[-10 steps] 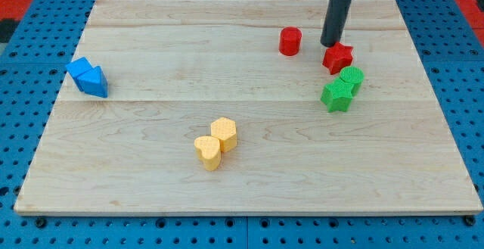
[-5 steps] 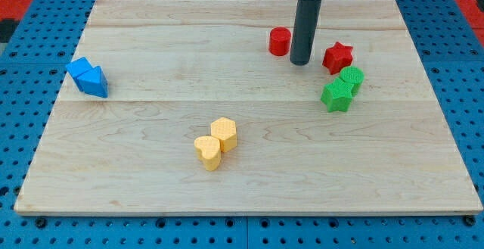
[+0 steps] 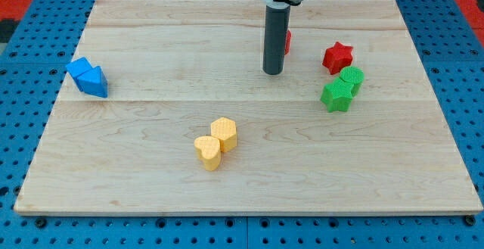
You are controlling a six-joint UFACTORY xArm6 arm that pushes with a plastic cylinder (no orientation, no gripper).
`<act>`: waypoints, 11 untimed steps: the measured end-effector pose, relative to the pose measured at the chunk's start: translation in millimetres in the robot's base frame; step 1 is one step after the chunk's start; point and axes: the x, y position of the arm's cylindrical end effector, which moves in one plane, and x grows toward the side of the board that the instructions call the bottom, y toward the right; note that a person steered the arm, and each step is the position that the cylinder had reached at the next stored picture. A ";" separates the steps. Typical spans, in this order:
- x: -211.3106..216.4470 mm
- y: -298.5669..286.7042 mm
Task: Push the red circle to the top side
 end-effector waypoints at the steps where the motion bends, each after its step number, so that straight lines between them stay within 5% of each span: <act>1: -5.0 0.0; 4: -40.6 -1.8; 6: -96.6 75.4; 8: -62.4 68.0; 9: -67.4 14.5; 11: -105.4 67.8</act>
